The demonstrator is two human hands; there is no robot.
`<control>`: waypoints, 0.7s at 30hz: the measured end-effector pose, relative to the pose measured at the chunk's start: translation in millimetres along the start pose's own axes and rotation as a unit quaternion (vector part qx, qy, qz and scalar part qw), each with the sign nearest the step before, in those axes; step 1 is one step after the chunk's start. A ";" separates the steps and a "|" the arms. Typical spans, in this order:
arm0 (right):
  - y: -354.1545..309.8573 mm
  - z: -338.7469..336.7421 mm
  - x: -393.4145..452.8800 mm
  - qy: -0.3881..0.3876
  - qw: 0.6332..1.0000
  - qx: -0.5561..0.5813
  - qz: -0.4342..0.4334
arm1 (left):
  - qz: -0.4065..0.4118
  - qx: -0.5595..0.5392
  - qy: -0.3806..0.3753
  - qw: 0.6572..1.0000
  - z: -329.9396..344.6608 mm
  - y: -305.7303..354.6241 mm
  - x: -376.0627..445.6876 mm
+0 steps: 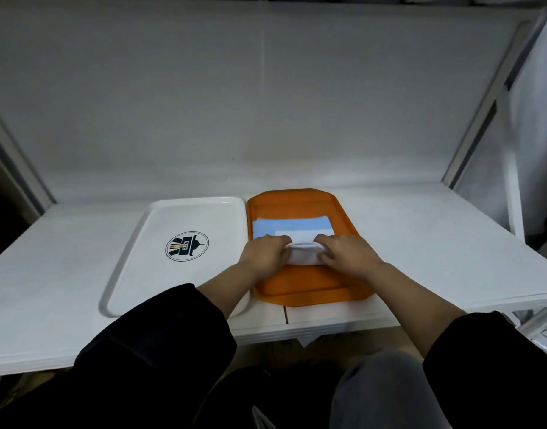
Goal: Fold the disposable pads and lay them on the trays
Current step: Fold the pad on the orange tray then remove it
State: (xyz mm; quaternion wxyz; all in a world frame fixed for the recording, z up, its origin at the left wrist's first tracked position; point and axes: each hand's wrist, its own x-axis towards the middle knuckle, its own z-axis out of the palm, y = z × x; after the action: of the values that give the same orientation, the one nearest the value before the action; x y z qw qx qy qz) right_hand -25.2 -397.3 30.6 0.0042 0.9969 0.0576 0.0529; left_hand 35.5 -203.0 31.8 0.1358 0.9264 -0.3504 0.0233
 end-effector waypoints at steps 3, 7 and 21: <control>4.4 -9.5 2.9 0.049 0.998 0.038 0.016 | -0.014 -0.048 0.024 0.998 -15.7 -5.2 -2.0; 4.7 -27.7 11.4 0.063 0.997 0.037 -0.004 | -0.025 -0.105 0.043 0.993 -35.0 -14.8 0.7; 43.1 5.4 40.3 0.076 0.936 0.299 0.172 | -0.181 -0.460 -0.030 0.869 -4.8 -52.1 27.2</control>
State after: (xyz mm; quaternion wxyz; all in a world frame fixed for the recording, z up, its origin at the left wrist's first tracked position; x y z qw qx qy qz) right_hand 20.1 -435.4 30.1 -0.3072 0.9400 -0.1011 0.1088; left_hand 90.4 -181.8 28.0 0.5377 0.8066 -0.1517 -0.1930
